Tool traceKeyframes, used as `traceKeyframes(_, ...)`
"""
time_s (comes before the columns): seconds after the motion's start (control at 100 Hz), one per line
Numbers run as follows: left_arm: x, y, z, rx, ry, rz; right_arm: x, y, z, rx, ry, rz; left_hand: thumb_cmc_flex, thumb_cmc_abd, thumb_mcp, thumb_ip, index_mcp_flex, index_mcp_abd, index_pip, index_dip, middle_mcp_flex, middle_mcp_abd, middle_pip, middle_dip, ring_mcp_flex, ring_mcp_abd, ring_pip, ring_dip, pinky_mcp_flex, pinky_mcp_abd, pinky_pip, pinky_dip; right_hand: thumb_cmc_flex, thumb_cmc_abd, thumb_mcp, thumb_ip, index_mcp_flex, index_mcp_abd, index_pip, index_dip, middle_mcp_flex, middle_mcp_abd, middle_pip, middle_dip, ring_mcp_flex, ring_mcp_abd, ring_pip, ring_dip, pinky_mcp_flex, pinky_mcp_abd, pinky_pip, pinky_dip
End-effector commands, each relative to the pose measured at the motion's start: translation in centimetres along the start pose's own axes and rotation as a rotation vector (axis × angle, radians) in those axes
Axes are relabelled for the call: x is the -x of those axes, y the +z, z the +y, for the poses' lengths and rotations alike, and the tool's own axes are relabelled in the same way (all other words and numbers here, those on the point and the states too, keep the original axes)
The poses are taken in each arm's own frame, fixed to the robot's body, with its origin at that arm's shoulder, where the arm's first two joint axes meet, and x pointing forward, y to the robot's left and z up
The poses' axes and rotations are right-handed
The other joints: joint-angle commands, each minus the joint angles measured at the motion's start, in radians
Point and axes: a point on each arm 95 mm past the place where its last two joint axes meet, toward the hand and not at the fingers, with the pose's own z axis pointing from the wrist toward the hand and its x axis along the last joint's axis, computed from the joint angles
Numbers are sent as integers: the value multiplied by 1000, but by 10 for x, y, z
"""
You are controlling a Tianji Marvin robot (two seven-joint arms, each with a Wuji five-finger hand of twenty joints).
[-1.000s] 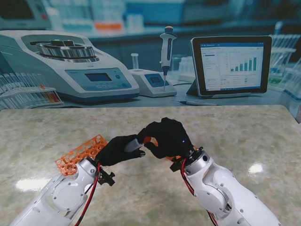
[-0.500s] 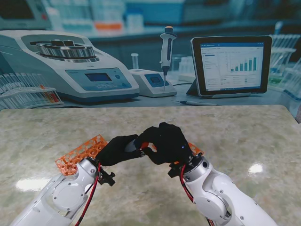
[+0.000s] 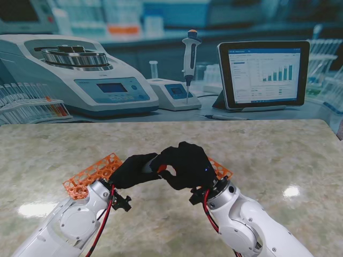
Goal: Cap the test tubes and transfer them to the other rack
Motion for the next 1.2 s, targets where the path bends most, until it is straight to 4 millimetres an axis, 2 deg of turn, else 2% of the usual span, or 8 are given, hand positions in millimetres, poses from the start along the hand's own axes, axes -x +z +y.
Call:
traceKeyframes(0.0, -3, 0, 0, 1, -1, 8, 1, 0, -2, -2, 9, -12, 25, 60, 3, 2, 6, -58, 47, 27, 17, -28, -1, -7, 50, -11, 12, 5, 30, -105, 145, -11, 166, 91, 197, 89, 32, 16, 39, 10, 85, -179, 131, 39, 12, -30, 13, 10, 9, -6, 19, 14)
traceKeyframes(0.05, -3, 0, 0, 1, -1, 9, 2, 0, -2, -2, 11, -16, 25, 60, 3, 2, 6, -59, 47, 27, 17, -28, -1, -7, 50, -11, 12, 5, 30, -105, 145, -11, 164, 96, 197, 90, 31, 14, 39, 10, 88, -196, 131, 39, 12, -30, 14, 11, 9, -6, 19, 15)
traceKeyframes(0.07, -3, 0, 0, 0, -1, 9, 3, 1, -2, -2, 11, -18, 26, 60, 3, 2, 6, -59, 47, 27, 17, -28, -1, -7, 50, -11, 12, 5, 30, -105, 145, -11, 165, 94, 197, 90, 31, 14, 39, 10, 85, -184, 130, 39, 12, -30, 14, 11, 9, -6, 19, 15)
traceKeyframes(0.51, -4, -1, 0, -3, 1, 21, 12, 1, -7, -18, 37, -46, 26, 63, 0, 0, 3, -62, 47, 30, 13, -29, -3, -7, 44, -8, 8, 6, 29, -100, 140, -12, 164, 100, 196, 91, 33, 15, 40, 10, 89, -190, 133, 40, 14, -29, 14, 12, 11, -5, 19, 26)
traceKeyframes(0.53, -4, -1, 0, -3, 1, 21, 13, 1, -7, -19, 39, -48, 26, 63, 0, 0, 3, -62, 47, 30, 12, -30, -3, -7, 44, -8, 8, 6, 29, -100, 140, -12, 166, 96, 196, 90, 33, 16, 40, 10, 87, -179, 132, 40, 14, -29, 14, 12, 11, -5, 19, 26)
traceKeyframes(0.71, -4, -1, -1, -9, 3, 25, 15, -1, -9, -19, 50, -59, 28, 64, -1, -1, 1, -63, 47, 32, 10, -30, -3, -7, 42, -7, 7, 7, 29, -97, 137, -13, 164, 101, 196, 91, 33, 15, 39, 10, 89, -192, 133, 39, 17, -29, 15, 13, 15, -5, 19, 33)
traceKeyframes(1.03, -5, -2, -1, -8, 3, 30, 18, -1, -10, -17, 75, -74, 29, 65, -5, -1, 2, -62, 47, 33, 9, -29, -3, -6, 40, -5, 5, 8, 29, -94, 135, -14, 165, 104, 195, 91, 34, 14, 40, 11, 88, -177, 134, 40, 20, -29, 15, 15, 19, -6, 17, 45)
traceKeyframes(1.19, -6, -2, 0, -1, 6, 33, 20, 0, -11, -24, 101, -78, 29, 66, -6, -2, 1, -63, 47, 33, 9, -29, -3, -6, 38, -4, 4, 8, 29, -93, 135, -14, 164, 111, 193, 92, 34, 14, 40, 11, 89, -187, 132, 39, 20, -28, 14, 16, 21, -6, 15, 54)
